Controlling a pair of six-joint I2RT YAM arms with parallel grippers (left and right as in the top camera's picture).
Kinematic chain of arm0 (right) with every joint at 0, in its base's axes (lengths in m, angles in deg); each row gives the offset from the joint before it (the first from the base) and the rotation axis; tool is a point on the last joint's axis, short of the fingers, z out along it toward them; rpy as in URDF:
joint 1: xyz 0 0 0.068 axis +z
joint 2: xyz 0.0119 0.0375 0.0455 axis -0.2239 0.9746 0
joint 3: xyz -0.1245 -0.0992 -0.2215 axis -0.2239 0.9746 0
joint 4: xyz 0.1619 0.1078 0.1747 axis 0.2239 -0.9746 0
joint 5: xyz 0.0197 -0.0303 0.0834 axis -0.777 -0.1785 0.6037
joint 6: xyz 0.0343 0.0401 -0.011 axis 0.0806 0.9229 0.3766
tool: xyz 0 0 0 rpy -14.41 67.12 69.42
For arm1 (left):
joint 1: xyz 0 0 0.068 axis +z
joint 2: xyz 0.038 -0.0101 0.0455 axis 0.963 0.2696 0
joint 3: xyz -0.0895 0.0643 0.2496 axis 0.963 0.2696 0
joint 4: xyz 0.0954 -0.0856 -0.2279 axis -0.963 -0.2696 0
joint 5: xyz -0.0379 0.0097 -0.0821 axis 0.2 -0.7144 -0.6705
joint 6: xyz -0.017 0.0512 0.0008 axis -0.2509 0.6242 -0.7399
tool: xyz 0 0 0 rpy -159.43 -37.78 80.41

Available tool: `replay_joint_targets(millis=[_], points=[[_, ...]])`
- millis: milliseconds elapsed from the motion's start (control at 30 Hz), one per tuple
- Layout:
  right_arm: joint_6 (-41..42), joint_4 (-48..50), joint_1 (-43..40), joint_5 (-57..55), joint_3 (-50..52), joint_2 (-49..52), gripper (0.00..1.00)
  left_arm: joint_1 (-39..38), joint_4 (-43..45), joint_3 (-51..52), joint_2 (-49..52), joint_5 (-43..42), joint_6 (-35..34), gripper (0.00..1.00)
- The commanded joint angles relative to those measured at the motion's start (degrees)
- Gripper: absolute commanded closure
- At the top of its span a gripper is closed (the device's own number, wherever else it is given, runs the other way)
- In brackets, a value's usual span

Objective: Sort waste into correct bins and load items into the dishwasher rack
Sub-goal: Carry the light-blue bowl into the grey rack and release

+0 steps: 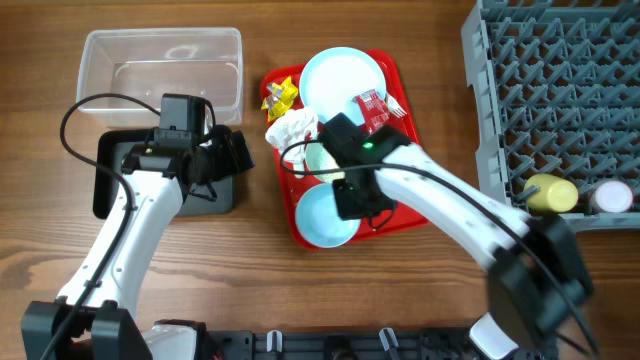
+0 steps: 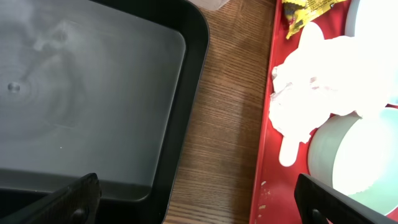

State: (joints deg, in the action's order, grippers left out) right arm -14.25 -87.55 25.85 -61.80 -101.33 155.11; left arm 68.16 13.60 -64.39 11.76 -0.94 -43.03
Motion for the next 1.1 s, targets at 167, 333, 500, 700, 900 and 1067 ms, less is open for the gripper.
replay_joint_targets(millis=[167, 333, 500, 700, 900, 1067], points=[[-2.05, -2.67, -6.45, -48.43, -2.43, -21.94, 0.96, 0.33, 0.28, -0.98, 0.63, 1.05, -0.94, 0.0], [-7.26, 12.55, -18.38, -66.2, -2.03, -20.55, 0.96, 0.33, 1.11, -0.98, 0.66, 2.84, -0.94, 0.0], [-22.6, 37.16, -30.82, -65.99, -2.03, -14.84, 0.96, 0.33, 1.36, -0.98, 0.66, 5.31, -0.94, 0.0], [-35.08, 59.54, -38.51, -60.76, -2.03, -2.73, 0.96, 0.33, 1.31, -0.98, 0.66, 5.22, -0.98, 0.0], [-41.64, 70.31, -39.15, -61.66, -2.03, 9.51, 0.96, 0.33, 1.31, -0.98, 0.66, 5.22, -0.98, 0.0], [-41.55, 72.39, -39.39, -62.4, -2.03, 12.28, 0.96, 0.33, 1.31, -0.98, 0.66, 5.22, -0.98, 0.0]])
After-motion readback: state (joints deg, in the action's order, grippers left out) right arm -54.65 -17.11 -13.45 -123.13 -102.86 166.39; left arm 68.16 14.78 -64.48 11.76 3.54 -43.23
